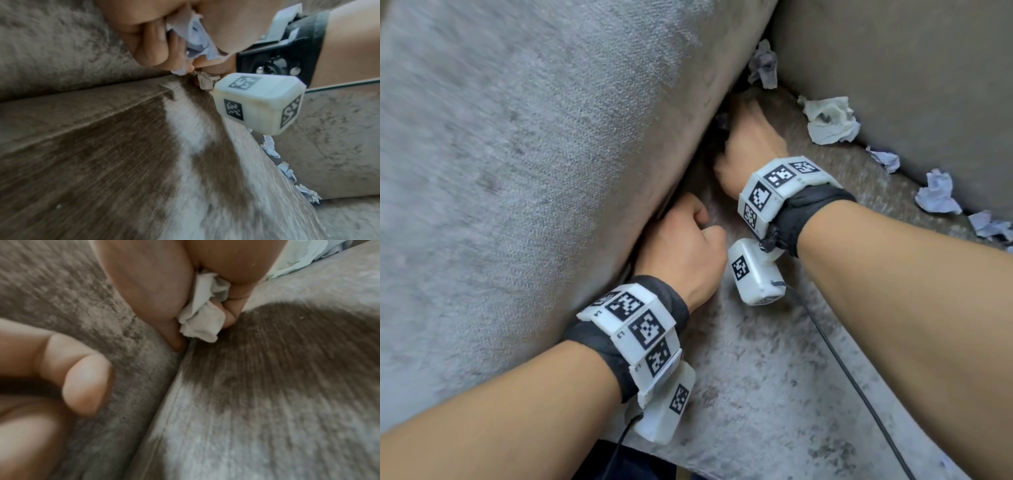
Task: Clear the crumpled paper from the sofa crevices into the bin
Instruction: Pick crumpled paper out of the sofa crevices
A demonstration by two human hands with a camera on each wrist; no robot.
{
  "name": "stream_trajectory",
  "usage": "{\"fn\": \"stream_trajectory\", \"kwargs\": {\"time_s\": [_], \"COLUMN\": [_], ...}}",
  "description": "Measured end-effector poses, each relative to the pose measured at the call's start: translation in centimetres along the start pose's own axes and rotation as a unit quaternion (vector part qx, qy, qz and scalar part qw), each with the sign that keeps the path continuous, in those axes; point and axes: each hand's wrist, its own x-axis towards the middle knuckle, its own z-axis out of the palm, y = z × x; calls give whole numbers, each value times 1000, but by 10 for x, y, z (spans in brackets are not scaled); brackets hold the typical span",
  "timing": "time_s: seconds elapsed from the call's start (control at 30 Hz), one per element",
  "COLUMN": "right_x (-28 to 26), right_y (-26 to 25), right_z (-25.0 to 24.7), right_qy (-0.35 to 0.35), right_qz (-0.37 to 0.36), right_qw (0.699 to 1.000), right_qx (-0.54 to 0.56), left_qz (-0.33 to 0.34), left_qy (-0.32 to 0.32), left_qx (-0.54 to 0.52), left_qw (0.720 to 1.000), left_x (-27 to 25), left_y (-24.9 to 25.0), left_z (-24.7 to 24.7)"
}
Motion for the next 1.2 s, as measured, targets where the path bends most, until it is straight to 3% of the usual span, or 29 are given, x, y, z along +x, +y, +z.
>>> {"fn": "stream_trajectory", "kwargs": {"time_s": [0.27, 0.57, 0.67, 0.93, 1.2], "right_x": [18, 1, -13, -44, -41], "right_y": [-2, 7, 32, 103, 127], "right_z": [-8, -11, -15, -33, -47], "right_qy": [-22, -12, 1, 61, 83], "right_qz": [26, -27, -2, 63, 104], "right_qw": [997, 999, 1000, 990, 971], "right_qx": [-64, -21, 24, 109, 199], "left_qz": [-7, 12, 3, 41, 73], "left_qy": [21, 47, 47, 45, 43], "left_qx": [-2, 6, 20, 94, 137], "left_qw": [1000, 999, 999, 994, 987], "left_x": [5, 10, 13, 41, 95], "left_y": [-2, -6, -1, 58, 110], "left_z": [6, 12, 14, 22, 34]}}
